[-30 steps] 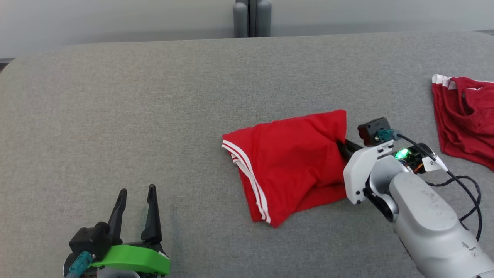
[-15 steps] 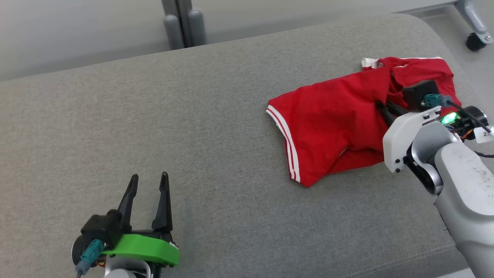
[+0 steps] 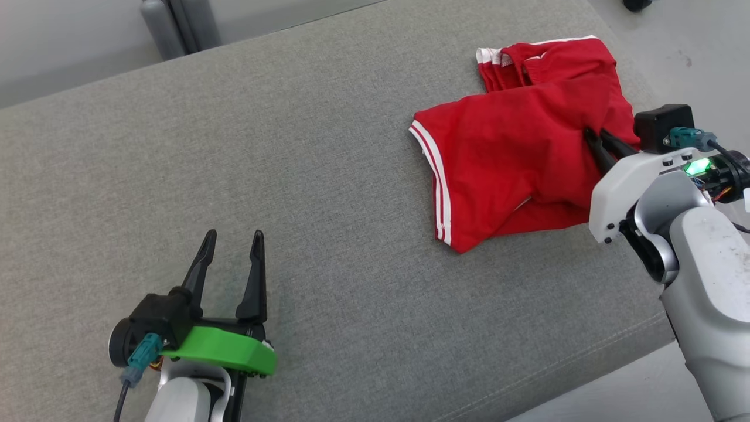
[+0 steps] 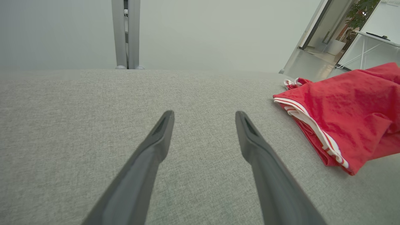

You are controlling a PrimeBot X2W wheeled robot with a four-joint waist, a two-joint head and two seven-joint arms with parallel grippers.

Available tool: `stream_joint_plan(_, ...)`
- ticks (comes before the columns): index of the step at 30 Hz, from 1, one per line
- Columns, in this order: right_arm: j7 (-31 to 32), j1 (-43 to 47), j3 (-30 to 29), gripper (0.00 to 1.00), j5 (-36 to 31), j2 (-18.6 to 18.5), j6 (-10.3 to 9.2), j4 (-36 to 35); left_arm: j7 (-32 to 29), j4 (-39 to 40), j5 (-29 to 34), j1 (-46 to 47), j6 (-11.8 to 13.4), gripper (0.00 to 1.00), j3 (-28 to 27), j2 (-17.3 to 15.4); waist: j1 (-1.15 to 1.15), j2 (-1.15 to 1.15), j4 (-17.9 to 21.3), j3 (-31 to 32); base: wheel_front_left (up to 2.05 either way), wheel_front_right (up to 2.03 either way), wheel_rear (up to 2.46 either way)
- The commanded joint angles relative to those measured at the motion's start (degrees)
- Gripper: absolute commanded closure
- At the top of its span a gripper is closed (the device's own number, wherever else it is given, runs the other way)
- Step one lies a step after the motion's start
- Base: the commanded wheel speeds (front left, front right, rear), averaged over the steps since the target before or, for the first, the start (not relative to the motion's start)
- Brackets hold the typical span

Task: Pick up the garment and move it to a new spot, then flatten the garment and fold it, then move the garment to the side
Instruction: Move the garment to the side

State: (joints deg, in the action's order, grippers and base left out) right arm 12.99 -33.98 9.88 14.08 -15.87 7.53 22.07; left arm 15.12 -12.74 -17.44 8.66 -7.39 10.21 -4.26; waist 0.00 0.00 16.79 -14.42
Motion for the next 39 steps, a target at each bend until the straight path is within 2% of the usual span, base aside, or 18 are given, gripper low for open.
stream_joint_plan(1, -0.7, -1.8, -0.3, 1.00, -0.7, 0.5, -0.10, 0.4, 0.0, 0.0, 0.1, 1.1, -0.1, 0.00, 0.1, -0.5, 0.00, 0.00, 0.9, -1.6, 0.00, 0.00, 0.00)
stream_joint_plan(10, -3.1, -12.1, -4.0, 1.00, -3.4, 1.5, -0.10, 9.3, 0.0, 0.0, 0.0, 2.9, -0.2, 0.00, 0.6, -1.2, 0.00, 0.00, -1.9, -4.4, 0.00, 0.00, 0.00)
stream_joint_plan(17, -5.6, -18.2, -10.6, 1.00, -6.6, -2.7, -0.10, 18.1, 0.0, 0.3, 0.0, 4.1, -0.2, 0.00, 0.8, -1.4, 0.00, 0.00, -5.5, -7.3, 0.00, 0.00, 0.00)
stream_joint_plan(24, -8.9, -19.8, -18.7, 1.00, -10.4, -6.7, -0.10, 25.2, 0.0, 0.6, 0.0, 4.8, -0.2, 0.00, 1.0, -1.4, 0.00, 0.00, -8.0, -9.6, 0.00, 0.00, 0.00)
stream_joint_plan(25, -9.9, -19.8, -19.9, 0.72, -11.4, -7.0, -0.10, 26.2, 0.0, 0.6, -0.1, 4.9, -0.2, 0.00, 1.1, -1.3, 0.00, 0.00, -8.2, -9.8, 0.00, 0.00, 0.00)
stream_joint_plan(26, -10.7, -19.8, -20.7, 0.30, -12.1, -7.0, -0.10, 26.9, 0.0, 0.6, -0.1, 5.0, -0.2, 0.00, 1.2, -1.3, 0.00, 0.00, -8.4, -9.9, 0.00, 0.00, 0.00)
stream_joint_plan(27, -11.6, -19.8, -21.7, 0.00, -12.7, -6.8, -0.10, 27.9, 0.0, 0.6, -0.1, 5.0, -0.2, 0.00, 1.2, -1.3, 0.00, 0.00, -8.6, -9.9, 0.00, 0.00, 0.00)
stream_joint_plan(34, -15.3, -19.5, -25.7, 0.00, -17.9, -4.5, -0.10, 31.8, 0.0, 0.3, -0.2, 4.3, -0.2, 0.00, 0.7, -1.3, 0.00, 0.00, -8.6, -8.9, 0.00, 0.00, 0.00)
stream_joint_plan(39, -18.4, -20.1, -25.4, 0.00, -20.1, -2.8, -0.10, 32.8, 0.0, 0.4, -0.2, 3.6, -0.2, 0.00, 1.0, -1.1, 0.00, 0.00, -8.3, -7.0, 0.00, 0.00, 0.00)
